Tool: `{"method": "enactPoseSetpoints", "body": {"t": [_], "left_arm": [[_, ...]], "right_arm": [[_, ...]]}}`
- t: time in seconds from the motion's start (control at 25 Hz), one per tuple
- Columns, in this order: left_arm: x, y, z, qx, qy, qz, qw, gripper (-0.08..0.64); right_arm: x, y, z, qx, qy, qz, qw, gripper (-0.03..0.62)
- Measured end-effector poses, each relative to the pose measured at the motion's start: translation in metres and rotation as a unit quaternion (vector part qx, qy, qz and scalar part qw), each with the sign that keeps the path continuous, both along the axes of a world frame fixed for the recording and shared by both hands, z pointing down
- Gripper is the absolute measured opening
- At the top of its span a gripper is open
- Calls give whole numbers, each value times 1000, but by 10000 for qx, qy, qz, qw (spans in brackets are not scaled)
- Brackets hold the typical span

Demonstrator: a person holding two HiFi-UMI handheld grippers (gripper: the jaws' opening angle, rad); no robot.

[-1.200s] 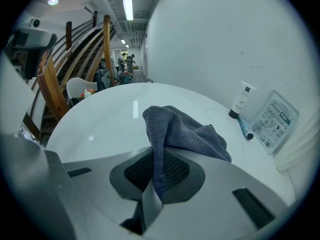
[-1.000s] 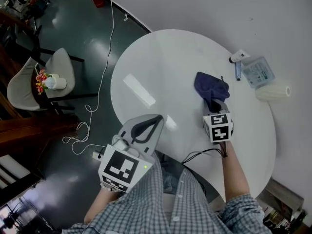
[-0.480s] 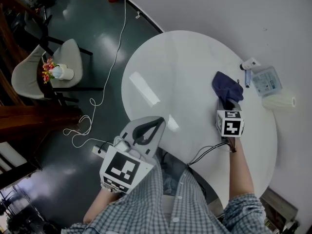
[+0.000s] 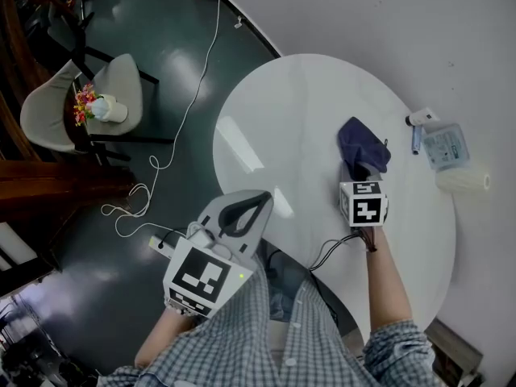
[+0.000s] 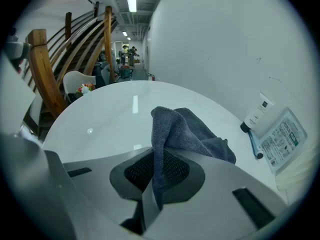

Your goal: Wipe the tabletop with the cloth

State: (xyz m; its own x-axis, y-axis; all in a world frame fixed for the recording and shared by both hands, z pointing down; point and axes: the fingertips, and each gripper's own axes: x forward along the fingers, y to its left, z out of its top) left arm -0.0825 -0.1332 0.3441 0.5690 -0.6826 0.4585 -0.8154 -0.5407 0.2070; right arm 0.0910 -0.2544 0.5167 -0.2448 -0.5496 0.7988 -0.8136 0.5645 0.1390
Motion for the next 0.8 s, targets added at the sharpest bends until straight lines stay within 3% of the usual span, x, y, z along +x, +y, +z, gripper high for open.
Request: {"method": "enactPoseSetpoints", "body": {"t": [0.4, 0.8], "left_arm": [[-16, -12, 0, 13, 11, -120, 9999, 5], [-29, -26, 9, -103, -39, -314, 9994, 5]], "right_arm": [[-113, -1, -1, -23, -168, -1098, 9938, 23], [-213, -10, -3, -39, -278, -2226, 9745, 23]]}}
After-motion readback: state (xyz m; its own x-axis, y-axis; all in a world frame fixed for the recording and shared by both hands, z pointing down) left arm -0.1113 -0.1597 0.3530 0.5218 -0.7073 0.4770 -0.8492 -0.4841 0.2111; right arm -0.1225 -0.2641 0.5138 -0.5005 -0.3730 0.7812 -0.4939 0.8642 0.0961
